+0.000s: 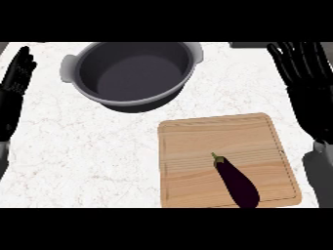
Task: Pick the eggplant from the cutting board and place it in the pot
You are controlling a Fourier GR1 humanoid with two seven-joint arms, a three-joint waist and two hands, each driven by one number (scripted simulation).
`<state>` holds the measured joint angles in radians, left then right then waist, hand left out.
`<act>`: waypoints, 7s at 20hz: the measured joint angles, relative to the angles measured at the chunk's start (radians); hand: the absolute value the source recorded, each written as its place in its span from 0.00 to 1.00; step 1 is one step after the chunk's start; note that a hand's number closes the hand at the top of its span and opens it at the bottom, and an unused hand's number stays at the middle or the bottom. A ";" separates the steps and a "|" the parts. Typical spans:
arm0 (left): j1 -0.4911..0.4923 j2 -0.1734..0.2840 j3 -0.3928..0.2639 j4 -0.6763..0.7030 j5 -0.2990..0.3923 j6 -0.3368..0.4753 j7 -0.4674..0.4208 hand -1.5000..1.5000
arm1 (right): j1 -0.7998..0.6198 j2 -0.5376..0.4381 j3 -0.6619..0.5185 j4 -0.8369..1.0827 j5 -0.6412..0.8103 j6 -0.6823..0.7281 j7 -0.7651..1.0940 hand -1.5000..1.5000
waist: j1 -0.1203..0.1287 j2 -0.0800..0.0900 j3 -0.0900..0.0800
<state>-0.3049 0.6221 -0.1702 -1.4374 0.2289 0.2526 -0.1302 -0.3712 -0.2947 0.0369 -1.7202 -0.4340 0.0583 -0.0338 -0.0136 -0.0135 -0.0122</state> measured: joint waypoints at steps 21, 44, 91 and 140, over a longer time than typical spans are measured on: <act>0.258 -0.335 -0.090 -0.104 0.039 0.122 -0.049 0.50 | 0.637 -0.156 -0.203 -0.291 0.440 0.151 -0.671 0.00 | -0.005 0.009 0.013; 0.265 -0.378 -0.075 -0.121 -0.010 0.096 -0.025 0.50 | 0.695 -0.183 0.241 -0.514 1.263 0.292 -0.004 0.00 | 0.015 0.013 0.012; 0.266 -0.499 0.015 -0.159 -0.152 -0.060 0.019 0.50 | 0.316 0.236 0.419 0.033 1.683 0.128 0.211 1.00 | 0.106 0.033 -0.001; 0.168 -0.548 -0.022 -0.066 -0.178 -0.069 0.016 0.50 | -0.871 0.284 0.377 0.959 1.567 -0.166 1.151 1.00 | 0.170 0.047 0.009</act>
<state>-0.1369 0.0739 -0.1927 -1.5030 0.0507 0.1840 -0.1146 -1.2423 -0.0103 0.4136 -0.7615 1.1329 -0.1081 1.1176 0.1568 0.0331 -0.0033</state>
